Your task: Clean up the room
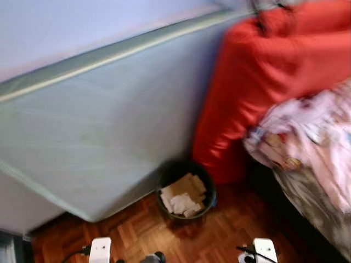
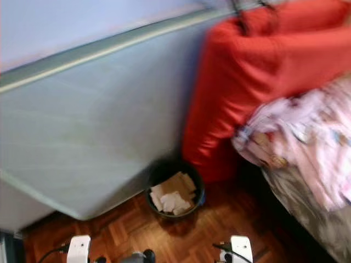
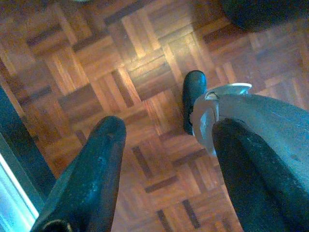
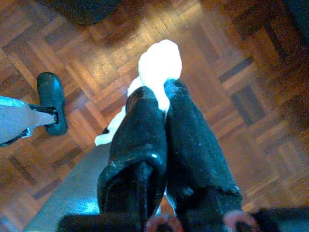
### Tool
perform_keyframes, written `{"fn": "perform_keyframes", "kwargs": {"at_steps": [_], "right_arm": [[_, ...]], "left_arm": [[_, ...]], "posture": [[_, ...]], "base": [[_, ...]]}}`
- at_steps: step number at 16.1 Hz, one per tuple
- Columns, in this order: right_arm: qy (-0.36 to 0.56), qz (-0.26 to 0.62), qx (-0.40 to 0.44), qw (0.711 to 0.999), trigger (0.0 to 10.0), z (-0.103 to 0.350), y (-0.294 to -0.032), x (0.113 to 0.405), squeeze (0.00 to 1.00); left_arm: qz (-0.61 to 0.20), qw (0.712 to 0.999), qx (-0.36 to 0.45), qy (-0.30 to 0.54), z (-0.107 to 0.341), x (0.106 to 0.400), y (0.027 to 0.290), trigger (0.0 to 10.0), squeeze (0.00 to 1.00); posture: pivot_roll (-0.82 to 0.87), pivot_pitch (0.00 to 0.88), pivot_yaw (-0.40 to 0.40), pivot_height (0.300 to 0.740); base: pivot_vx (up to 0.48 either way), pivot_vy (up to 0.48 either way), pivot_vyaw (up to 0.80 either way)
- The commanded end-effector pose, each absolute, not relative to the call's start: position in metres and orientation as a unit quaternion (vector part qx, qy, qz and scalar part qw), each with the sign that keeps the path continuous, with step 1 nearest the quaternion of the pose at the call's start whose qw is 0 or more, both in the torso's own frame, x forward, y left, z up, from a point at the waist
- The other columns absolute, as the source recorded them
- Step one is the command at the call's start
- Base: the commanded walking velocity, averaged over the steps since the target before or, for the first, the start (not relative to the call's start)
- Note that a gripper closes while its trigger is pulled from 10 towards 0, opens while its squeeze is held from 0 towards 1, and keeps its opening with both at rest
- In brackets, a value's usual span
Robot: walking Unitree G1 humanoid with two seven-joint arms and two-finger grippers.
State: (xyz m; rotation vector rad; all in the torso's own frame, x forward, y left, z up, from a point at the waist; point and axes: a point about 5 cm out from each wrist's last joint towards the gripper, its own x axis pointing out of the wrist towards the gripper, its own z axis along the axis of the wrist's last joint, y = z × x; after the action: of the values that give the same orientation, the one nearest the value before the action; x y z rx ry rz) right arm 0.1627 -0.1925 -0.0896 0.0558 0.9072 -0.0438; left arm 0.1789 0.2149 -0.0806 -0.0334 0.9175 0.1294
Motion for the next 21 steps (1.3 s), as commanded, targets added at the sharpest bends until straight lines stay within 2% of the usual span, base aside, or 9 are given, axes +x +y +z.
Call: {"fn": "perform_keyframes", "kwargs": {"at_steps": [1,8,17,21], "right_arm": [[0.45,-0.018,0.029,0.892,10.0,-0.094,-0.19,0.153,0.0],[0.454,-0.02,0.026,0.891,10.0,-0.095,-0.204,0.144,0.0],[0.453,-0.022,0.034,0.891,10.0,-0.095,-0.182,0.153,0.0],[0.447,-0.037,0.032,0.893,10.0,-0.091,-0.208,0.153,0.0]], "left_arm": [[0.069,0.887,-0.019,0.457,-0.085,0.17,0.217,10.0,0.0],[0.074,0.887,-0.023,0.456,-0.085,0.169,0.216,10.0,0.0],[0.073,0.888,-0.025,0.453,-0.085,0.169,0.216,10.0,0.0],[0.076,0.888,-0.02,0.453,-0.085,0.17,0.217,10.0,0.0]], "posture": [[-0.08,0.162,0.006,0.74],[-0.08,0.157,0.004,0.74],[-0.09,0.142,0.006,0.74],[-0.08,0.153,0.001,0.74]], "base": [[0.0,0.0,0.8],[0.0,0.0,0.75],[0.0,0.0,0.0],[0.0,0.0,0.0]]}}
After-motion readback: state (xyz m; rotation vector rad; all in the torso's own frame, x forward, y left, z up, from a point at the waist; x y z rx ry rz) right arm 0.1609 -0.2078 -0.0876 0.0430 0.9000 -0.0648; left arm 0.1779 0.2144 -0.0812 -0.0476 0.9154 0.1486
